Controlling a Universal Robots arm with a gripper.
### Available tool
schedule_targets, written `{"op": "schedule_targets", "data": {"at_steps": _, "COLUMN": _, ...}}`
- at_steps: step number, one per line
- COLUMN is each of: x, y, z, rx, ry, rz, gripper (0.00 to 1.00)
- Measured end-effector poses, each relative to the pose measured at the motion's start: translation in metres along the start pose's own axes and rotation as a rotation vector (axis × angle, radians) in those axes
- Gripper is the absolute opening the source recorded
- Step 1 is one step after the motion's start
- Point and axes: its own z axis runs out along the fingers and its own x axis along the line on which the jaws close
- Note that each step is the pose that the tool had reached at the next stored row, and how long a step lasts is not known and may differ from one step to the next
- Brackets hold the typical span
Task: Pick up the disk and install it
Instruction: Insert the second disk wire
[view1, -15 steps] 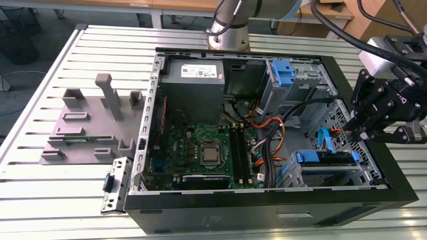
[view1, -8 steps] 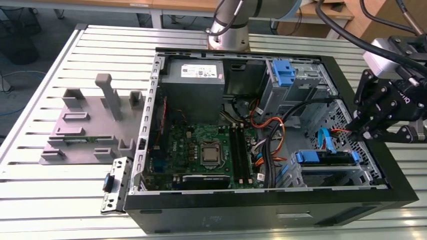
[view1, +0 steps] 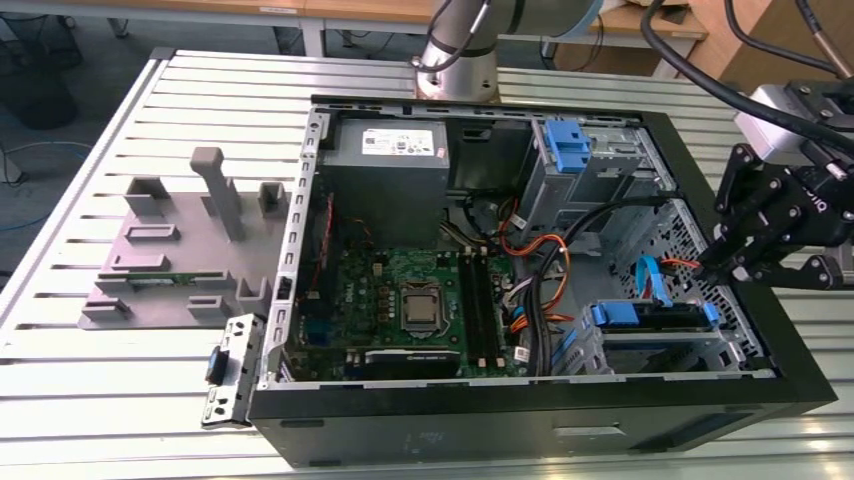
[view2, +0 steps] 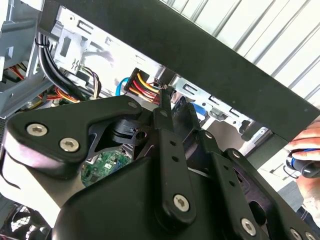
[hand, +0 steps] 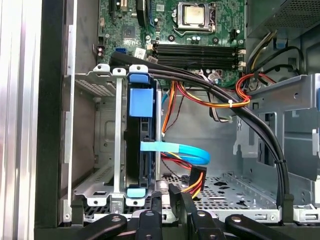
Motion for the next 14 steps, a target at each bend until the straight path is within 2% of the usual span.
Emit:
{"op": "schedule_targets", "data": {"at_steps": 7, "x": -0.0001, "y": -0.0001, "z": 0.0007, "rx": -0.0001, "ry": -0.0002, "rz": 0.000, "gripper": 0.29}}
{"op": "schedule_targets", "data": {"at_steps": 14, "x": 0.0001, "y": 0.0018, "z": 0.0050, "rx": 0.0000, "ry": 0.0000, "rz": 0.000, "gripper": 0.29}}
